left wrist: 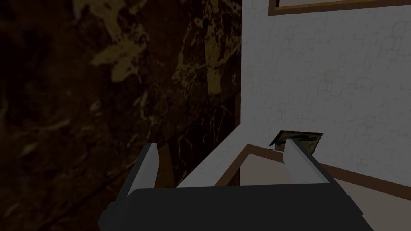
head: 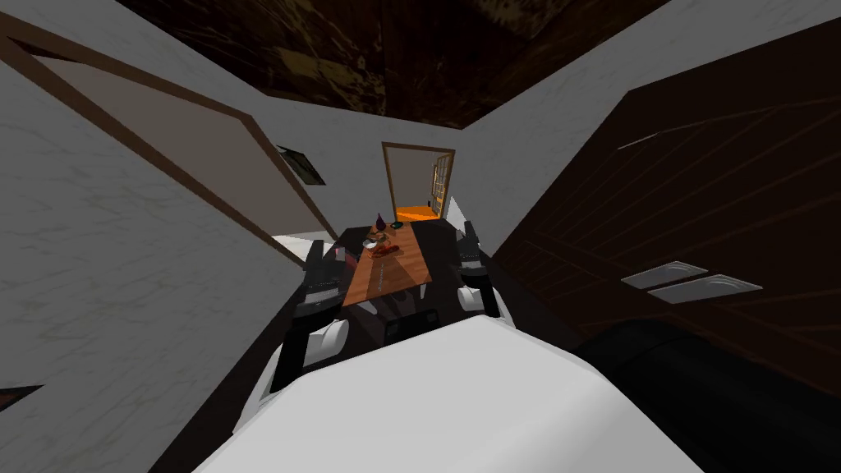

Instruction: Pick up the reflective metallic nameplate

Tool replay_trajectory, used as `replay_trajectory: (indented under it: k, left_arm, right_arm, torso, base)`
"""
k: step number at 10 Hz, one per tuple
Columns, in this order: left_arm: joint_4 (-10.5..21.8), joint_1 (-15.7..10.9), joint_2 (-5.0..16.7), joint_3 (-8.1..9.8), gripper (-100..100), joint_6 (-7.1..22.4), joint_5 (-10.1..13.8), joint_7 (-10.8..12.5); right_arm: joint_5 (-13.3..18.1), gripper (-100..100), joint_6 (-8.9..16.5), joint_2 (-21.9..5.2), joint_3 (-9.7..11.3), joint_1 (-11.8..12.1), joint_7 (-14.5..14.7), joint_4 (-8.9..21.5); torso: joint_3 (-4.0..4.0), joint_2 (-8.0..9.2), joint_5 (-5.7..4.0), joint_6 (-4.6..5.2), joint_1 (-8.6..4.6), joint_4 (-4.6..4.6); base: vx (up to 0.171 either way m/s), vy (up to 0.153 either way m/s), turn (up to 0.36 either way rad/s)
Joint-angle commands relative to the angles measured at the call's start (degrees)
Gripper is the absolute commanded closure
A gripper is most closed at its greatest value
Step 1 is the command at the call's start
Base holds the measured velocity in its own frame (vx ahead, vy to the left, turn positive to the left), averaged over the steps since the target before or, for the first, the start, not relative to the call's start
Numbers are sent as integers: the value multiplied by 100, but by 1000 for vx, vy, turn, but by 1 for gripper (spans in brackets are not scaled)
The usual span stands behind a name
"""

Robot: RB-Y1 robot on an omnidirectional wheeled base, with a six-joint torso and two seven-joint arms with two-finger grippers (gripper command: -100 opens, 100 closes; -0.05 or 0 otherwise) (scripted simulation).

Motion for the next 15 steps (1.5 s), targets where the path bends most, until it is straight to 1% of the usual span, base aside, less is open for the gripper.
replay_trajectory:
  k: [1,2,3,5,6,7,8,9,10,12,13,14,15]
  left_arm:
    - [286,-27,107,31,-100,128,-223,169]
    - [460,-60,163,43,-100,233,-382,278]
    - [538,-60,163,43,-100,233,-382,278]
    - [945,-134,274,68,-100,471,-735,522]
    - [1015,-134,274,68,-100,471,-735,522]
    - [1228,-175,328,80,-100,603,-927,657]
    - [1280,-175,328,80,-100,603,-927,657]
    - [1454,-218,381,92,-100,743,-1127,799]
    - [1560,-218,381,92,-100,743,-1127,799]
    - [2013,-311,487,113,-100,1044,-1514,1103]
    - [2160,-311,487,113,-100,1044,-1551,1103]
    - [2160,-311,487,113,-100,1044,-1551,1103]
    - [2397,-360,540,123,-100,1204,-1773,1264]
  right_arm:
    - [0,0,0,0,0,0,0,0]
    - [0,0,0,0,0,0,0,0]
    - [0,0,0,0,0,0,0,0]
    - [0,0,0,0,0,0,0,0]
    - [0,0,0,0,0,0,0,0]
    - [0,0,0,0,-1,1,0,0]
    - [0,0,0,0,0,0,0,0]
    - [0,0,0,0,0,1,0,0]
    - [0,0,0,0,0,0,0,0]
    - [0,0,0,0,0,1,0,0]
    - [0,0,0,0,0,1,0,0]
    - [0,0,0,0,-1,2,0,0]
    - [0,0,0,0,-1,2,0,0]
  torso:
    - [0,0,0,0,0,0]
    - [2,4,0,-2,-2,0]
    - [2,3,-1,0,-4,1]
    - [0,0,-2,-1,-13,0]
    - [1,1,-1,-1,-5,0]
    - [0,-1,-2,-6,-12,0]
    - [-1,-1,-4,-2,-15,0]
    - [-3,-5,-4,-5,-22,-1]
    - [-4,-7,-5,-1,-21,-1]
    - [-5,-9,-5,-2,-20,-2]
    - [-4,-6,-4,-2,-17,-1]
    - [-4,-7,-3,-7,-14,-1]
    - [-5,-9,-5,-9,-24,-2]
  base:
    - [-25,115,-285]
    - [-22,107,-363]
    - [-17,96,-177]
    - [-24,99,-337]
    - [-25,84,-164]
    - [-27,73,-255]
    - [-18,61,-175]
    - [-13,62,-367]
    - [-12,59,-147]
    - [-20,71,-362]
    - [-24,80,-198]
    - [-18,50,6]
    - [-24,43,-320]
